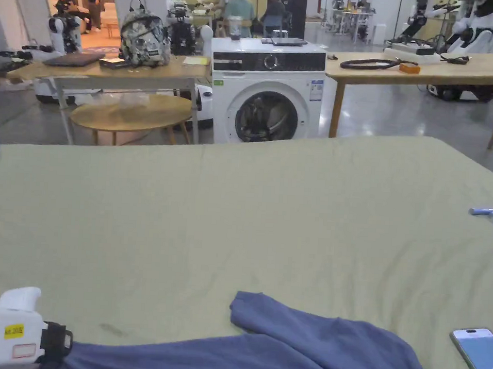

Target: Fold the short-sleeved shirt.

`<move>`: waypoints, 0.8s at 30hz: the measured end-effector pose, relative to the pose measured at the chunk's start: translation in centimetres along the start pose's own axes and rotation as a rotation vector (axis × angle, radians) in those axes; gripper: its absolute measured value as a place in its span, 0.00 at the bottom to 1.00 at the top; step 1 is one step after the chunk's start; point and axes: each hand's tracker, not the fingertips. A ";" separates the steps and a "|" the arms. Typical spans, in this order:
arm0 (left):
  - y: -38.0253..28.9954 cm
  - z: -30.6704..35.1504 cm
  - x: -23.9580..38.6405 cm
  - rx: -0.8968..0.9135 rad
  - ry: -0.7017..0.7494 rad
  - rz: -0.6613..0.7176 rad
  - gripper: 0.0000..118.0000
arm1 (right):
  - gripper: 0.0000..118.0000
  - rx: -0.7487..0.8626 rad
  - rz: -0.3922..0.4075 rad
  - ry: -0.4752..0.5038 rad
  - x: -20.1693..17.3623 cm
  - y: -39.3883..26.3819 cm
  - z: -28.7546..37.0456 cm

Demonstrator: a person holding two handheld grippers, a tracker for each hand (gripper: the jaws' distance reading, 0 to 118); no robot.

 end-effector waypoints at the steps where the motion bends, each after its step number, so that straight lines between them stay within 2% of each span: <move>1: 0.4 2.2 0.2 0.070 -0.030 0.009 0.00 | 0.03 0.027 0.036 0.036 -0.5 1.0 0.3; 4: 2.6 7.7 0.6 0.223 -0.102 0.029 0.00 | 0.02 0.079 0.111 0.089 -2.9 4.6 0.1; 8: 5.7 14.5 1.1 0.410 -0.100 -0.013 0.00 | 0.02 0.180 0.227 0.137 -7.5 9.6 0.2; 12: 8.1 20.8 0.5 0.595 -0.121 0.027 0.00 | 0.02 0.272 0.328 0.182 -12.8 15.1 0.9; 14: 9.5 22.9 -0.1 0.653 -0.111 0.033 0.00 | 0.02 0.307 0.351 0.215 -14.8 17.8 1.4; 18: 12.0 26.2 -0.7 0.752 -0.098 0.040 0.00 | 0.02 0.385 0.428 0.217 -18.7 22.9 2.1; 24: 16.6 28.6 -0.7 0.808 -0.068 0.030 0.00 | 0.02 0.446 0.470 0.231 -23.4 29.4 2.5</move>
